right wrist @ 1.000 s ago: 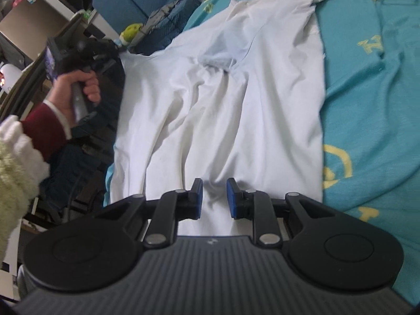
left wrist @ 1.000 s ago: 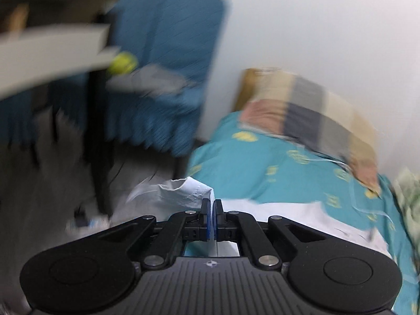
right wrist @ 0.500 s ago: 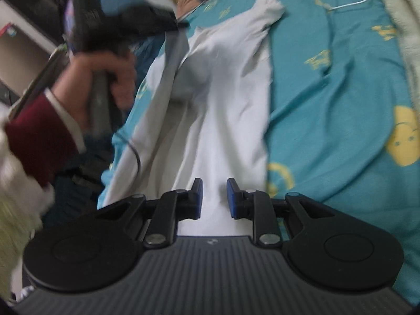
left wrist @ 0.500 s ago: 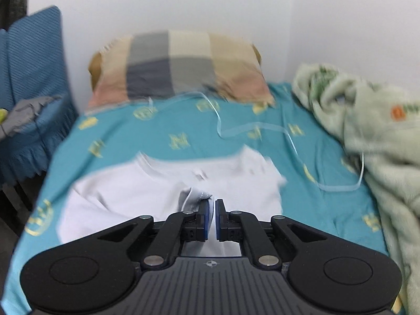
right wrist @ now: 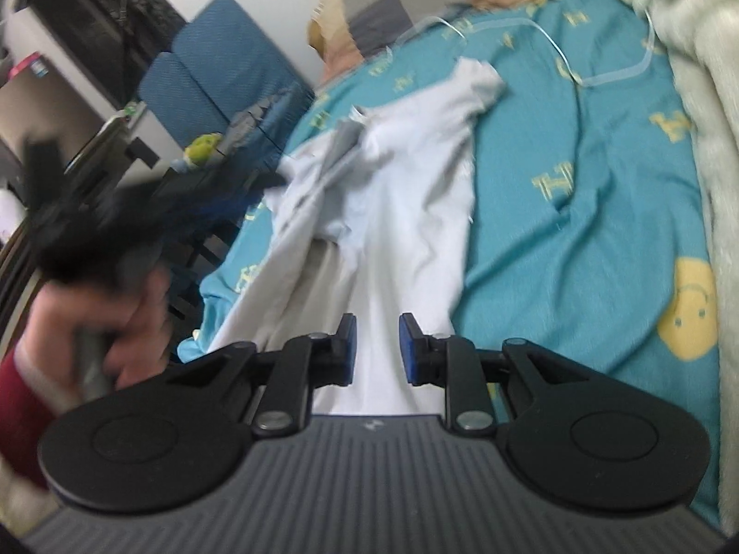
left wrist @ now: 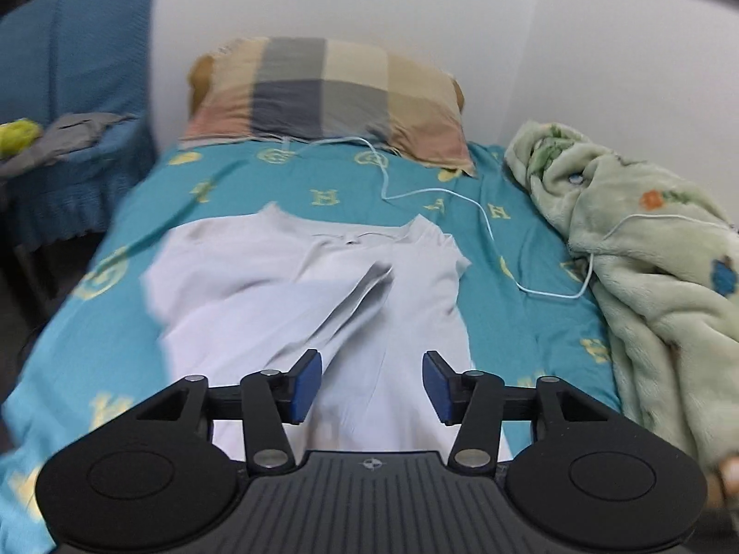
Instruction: Fold clothes
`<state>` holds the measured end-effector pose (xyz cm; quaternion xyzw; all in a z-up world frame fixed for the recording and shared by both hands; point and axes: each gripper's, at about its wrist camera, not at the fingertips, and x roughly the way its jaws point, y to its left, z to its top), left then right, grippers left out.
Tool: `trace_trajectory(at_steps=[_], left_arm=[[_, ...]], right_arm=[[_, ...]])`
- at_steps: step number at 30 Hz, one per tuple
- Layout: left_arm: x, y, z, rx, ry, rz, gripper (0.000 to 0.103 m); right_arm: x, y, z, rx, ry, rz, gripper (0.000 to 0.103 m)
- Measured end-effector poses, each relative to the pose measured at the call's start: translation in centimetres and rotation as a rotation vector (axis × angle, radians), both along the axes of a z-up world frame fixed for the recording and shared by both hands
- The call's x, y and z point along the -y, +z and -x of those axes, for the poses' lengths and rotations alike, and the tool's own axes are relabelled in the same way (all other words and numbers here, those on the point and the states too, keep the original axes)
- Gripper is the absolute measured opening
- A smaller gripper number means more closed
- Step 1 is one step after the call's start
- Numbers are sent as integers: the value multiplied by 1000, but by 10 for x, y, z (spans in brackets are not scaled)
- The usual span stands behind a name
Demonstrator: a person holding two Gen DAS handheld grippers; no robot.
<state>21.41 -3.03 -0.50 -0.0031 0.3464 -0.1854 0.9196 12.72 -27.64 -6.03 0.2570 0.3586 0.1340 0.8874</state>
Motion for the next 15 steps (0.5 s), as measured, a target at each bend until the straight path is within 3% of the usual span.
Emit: trace_trajectory(at_steps=[4, 7, 11, 15], left_arm=[[-28, 7, 66, 26, 20, -46, 55], [-41, 0, 92, 6, 11, -90, 55], [-56, -8, 99, -41, 4, -22, 55], [-69, -6, 97, -20, -14, 26, 55]], right_arm=[[-5, 7, 6, 76, 22, 2, 24], [-13, 14, 11, 121, 29, 42, 24], [-29, 28, 10, 194, 40, 93, 24], [-59, 43, -19, 223, 116, 144, 25]])
